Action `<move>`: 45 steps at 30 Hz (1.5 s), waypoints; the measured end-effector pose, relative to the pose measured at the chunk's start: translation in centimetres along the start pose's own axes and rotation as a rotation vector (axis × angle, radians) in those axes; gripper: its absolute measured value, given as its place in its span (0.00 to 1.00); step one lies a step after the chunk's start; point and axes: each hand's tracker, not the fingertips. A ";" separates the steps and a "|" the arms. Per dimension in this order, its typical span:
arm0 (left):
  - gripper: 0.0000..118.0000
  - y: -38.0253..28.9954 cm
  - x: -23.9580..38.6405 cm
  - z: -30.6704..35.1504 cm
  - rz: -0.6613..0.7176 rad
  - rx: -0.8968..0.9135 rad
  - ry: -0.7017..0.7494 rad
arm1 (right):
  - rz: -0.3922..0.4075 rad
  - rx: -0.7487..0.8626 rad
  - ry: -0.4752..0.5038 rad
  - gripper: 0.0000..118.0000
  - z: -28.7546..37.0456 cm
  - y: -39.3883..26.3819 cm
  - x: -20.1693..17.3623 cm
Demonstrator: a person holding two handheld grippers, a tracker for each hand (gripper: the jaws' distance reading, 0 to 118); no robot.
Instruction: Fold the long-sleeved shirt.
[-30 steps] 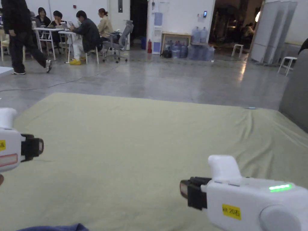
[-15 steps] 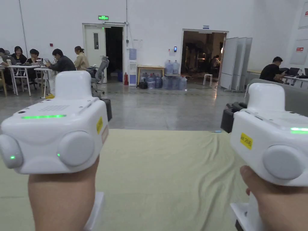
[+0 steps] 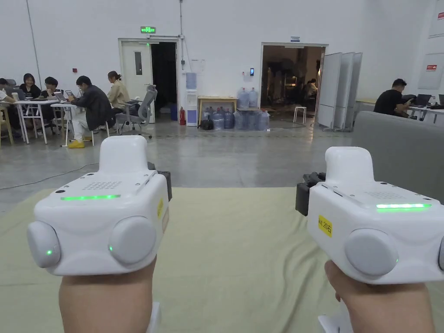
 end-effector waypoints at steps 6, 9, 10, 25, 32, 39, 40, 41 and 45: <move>0.01 0.5 0.2 0.8 -0.021 0.048 0.002 | 0.006 -0.009 0.036 0.09 0.0 0.1 -0.4; 1.00 1.0 0.5 0.8 -0.058 0.030 0.030 | -0.049 -0.045 -0.011 1.00 -0.6 0.2 -0.5; 0.97 0.9 0.6 1.3 -0.065 0.071 0.035 | -0.021 -0.047 0.037 1.00 -0.4 0.3 -0.4; 1.00 1.3 0.2 1.7 -0.055 0.063 0.018 | -0.005 -0.057 0.024 1.00 -0.2 0.5 -1.6; 1.00 1.1 0.3 1.5 -0.039 0.045 -0.002 | -0.030 -0.084 0.010 1.00 -0.5 0.5 -1.4; 1.00 1.2 -0.1 1.4 -0.011 0.035 -0.020 | -0.020 -0.088 0.006 1.00 -0.3 0.4 -1.8; 1.00 1.2 -0.2 1.4 -0.008 0.033 -0.022 | -0.025 -0.086 0.010 1.00 -0.3 0.5 -1.8; 1.00 1.2 -0.2 1.4 -0.007 0.032 -0.022 | -0.028 -0.085 0.013 1.00 -0.3 0.5 -1.8; 1.00 1.1 -0.2 1.6 -0.015 0.032 -0.017 | -0.018 -0.071 0.027 1.00 0.1 0.5 -2.2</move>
